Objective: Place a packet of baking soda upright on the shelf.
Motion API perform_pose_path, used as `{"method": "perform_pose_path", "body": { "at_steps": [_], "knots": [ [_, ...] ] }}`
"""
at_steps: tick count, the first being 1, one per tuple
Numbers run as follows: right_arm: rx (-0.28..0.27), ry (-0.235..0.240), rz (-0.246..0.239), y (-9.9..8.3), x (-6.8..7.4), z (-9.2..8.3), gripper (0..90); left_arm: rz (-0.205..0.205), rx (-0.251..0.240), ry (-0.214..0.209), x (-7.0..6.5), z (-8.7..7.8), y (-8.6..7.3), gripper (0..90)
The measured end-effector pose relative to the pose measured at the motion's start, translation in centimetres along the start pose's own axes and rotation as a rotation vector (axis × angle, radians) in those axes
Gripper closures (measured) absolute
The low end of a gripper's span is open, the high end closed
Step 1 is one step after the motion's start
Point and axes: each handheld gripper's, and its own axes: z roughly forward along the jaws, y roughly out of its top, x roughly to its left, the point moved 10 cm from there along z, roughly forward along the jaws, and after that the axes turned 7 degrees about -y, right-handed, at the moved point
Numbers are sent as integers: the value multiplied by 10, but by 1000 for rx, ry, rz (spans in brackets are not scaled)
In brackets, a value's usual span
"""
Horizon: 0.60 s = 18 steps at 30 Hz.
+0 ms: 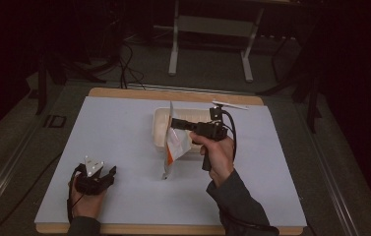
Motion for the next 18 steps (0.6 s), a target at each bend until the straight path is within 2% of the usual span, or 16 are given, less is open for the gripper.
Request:
{"method": "perform_pose_path", "body": {
  "at_steps": [10,18],
  "knots": [
    [-37,44,47,12,4,4,900,-1,0,-2,0,0,0,495],
    [-42,21,32,20,6,13,900,-1,0,-2,0,0,0,494]
  ]
}}
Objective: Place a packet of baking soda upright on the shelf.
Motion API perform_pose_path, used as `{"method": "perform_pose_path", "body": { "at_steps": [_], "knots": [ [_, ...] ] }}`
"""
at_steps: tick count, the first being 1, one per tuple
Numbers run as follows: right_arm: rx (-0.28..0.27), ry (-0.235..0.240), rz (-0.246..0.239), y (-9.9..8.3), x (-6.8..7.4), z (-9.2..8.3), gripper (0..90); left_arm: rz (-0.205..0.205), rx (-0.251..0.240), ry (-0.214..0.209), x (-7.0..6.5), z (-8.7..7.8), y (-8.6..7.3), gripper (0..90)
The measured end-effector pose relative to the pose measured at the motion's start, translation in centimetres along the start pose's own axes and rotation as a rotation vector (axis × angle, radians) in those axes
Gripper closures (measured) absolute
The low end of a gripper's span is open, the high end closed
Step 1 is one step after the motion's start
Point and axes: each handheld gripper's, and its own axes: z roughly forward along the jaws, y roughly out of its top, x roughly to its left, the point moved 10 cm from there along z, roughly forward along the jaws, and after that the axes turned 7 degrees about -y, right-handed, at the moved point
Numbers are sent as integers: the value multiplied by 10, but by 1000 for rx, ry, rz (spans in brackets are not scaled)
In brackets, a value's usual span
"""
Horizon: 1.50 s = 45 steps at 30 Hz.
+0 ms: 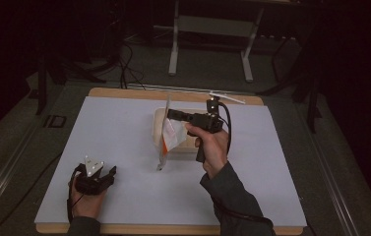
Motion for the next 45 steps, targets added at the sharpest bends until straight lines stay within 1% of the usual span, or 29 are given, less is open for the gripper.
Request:
{"method": "perform_pose_path", "body": {
  "at_steps": [9,14,18,22,26,29,38,42,45],
  "knots": [
    [-19,-5,-3,13,-4,8,900,-2,-1,-1,0,0,0,493],
    [-21,4,-10,20,-7,15,900,-1,0,-1,0,0,0,493],
    [-23,-4,-2,25,-12,20,900,-3,-3,-3,0,0,0,491],
    [-24,-2,4,29,-16,23,900,-2,-6,-3,0,0,0,488],
    [-30,8,2,32,-16,25,900,-1,-9,-4,0,0,0,488],
    [-31,17,12,34,-18,27,900,-1,-8,-4,0,-1,0,488],
    [-41,19,19,40,-24,33,900,-2,-10,-4,0,-1,1,488],
    [-49,30,-5,43,-25,35,900,-3,-11,-5,0,-1,1,488],
    [-49,29,-4,45,-29,37,900,-5,-11,-5,0,-1,1,488]
  ]
}}
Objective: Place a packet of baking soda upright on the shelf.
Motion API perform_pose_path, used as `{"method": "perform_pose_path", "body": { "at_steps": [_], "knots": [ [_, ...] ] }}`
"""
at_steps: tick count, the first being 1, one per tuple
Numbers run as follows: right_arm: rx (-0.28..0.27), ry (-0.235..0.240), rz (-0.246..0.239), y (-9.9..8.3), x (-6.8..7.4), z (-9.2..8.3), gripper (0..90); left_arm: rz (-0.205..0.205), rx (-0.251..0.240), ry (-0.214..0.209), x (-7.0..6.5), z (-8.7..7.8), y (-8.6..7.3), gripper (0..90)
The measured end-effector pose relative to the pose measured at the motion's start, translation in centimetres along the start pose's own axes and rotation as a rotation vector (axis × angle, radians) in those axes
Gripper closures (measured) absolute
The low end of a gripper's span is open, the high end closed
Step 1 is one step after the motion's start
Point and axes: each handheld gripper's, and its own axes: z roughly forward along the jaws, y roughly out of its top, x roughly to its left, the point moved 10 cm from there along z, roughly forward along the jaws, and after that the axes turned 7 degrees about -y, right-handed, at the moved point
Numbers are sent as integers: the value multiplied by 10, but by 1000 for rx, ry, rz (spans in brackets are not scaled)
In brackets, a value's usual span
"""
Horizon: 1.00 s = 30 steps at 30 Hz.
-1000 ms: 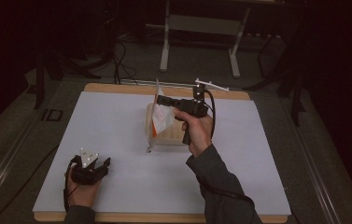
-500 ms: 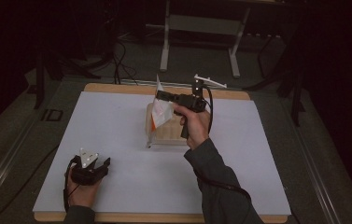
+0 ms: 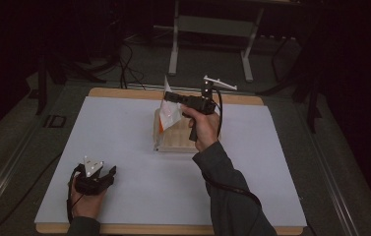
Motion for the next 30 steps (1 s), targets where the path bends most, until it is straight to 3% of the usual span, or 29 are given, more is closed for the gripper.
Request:
{"method": "perform_pose_path", "body": {
  "at_steps": [30],
  "knots": [
    [-29,-34,-22,15,-16,22,900,-7,-9,-5,0,0,0,483]
  ]
}}
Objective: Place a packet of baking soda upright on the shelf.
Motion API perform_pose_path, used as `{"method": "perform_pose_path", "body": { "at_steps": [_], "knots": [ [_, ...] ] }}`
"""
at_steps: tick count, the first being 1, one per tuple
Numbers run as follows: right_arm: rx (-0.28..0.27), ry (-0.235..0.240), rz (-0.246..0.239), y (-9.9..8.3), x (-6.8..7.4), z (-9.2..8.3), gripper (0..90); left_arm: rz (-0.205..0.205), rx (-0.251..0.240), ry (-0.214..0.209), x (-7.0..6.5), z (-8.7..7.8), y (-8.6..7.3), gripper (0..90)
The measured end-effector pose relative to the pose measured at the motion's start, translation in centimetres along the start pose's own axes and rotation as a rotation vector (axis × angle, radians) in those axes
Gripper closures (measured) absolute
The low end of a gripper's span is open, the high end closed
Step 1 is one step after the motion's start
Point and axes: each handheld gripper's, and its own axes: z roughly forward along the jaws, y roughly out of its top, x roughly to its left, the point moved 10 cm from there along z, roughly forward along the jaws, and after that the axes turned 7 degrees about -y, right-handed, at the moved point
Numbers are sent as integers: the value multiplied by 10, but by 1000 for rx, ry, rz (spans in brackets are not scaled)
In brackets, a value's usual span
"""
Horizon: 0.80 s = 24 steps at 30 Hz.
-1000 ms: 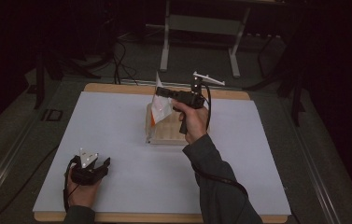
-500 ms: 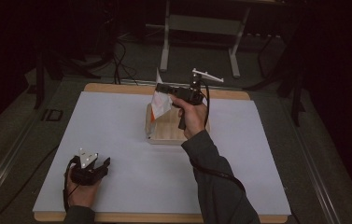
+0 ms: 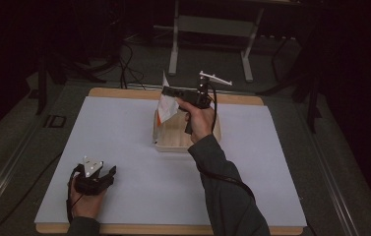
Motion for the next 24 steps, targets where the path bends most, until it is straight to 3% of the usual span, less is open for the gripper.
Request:
{"method": "perform_pose_path", "body": {
  "at_steps": [11,24],
  "knots": [
    [-5,-15,1,6,-5,9,900,1,0,-2,0,-1,0,482],
    [5,-42,-64,11,-5,7,900,-1,-6,-3,0,-1,0,478]
  ]
}}
